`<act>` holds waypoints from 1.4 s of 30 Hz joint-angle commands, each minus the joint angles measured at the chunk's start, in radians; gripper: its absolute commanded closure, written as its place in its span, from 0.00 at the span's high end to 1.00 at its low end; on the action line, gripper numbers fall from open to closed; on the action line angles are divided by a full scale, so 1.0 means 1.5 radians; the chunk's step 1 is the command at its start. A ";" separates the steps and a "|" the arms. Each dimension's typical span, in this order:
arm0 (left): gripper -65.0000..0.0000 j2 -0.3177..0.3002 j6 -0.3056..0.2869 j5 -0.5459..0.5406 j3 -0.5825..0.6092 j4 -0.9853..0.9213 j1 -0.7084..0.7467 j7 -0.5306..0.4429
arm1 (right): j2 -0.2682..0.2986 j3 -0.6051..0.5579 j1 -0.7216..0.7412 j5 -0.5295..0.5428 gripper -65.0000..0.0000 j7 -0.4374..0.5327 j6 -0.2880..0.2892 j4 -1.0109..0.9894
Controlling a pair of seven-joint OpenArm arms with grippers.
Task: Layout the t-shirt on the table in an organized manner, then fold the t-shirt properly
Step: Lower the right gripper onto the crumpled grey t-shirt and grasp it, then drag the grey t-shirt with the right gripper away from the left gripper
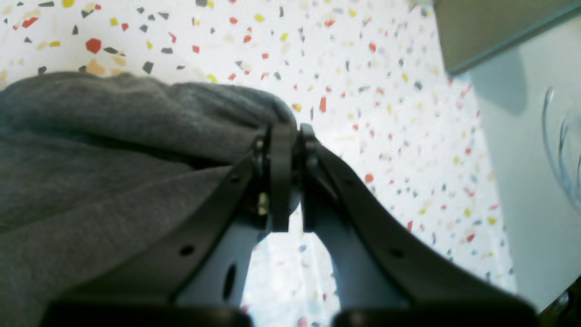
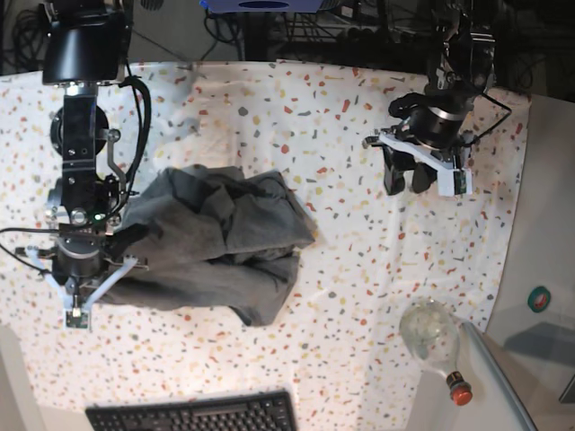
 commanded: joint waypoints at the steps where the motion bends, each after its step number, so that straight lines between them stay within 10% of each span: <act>1: 0.39 -0.005 -0.001 0.000 -0.003 0.011 -0.011 -0.015 | -0.003 0.000 0.015 -0.006 0.00 0.013 0.018 0.022; 13: 0.39 -0.025 -0.001 -0.001 -0.107 -0.078 -0.059 -0.015 | -0.027 -0.203 -0.121 -0.007 0.00 0.001 0.174 0.237; 26: 0.39 -0.091 -0.002 -0.001 -0.306 -0.225 -0.052 -0.015 | 0.036 -0.466 -0.328 -0.006 0.00 0.135 0.179 0.187; 42: 0.39 -0.075 -0.002 -0.002 -0.226 -0.215 -0.058 -0.015 | 0.057 -0.170 -0.266 -0.005 0.00 0.133 0.176 -0.065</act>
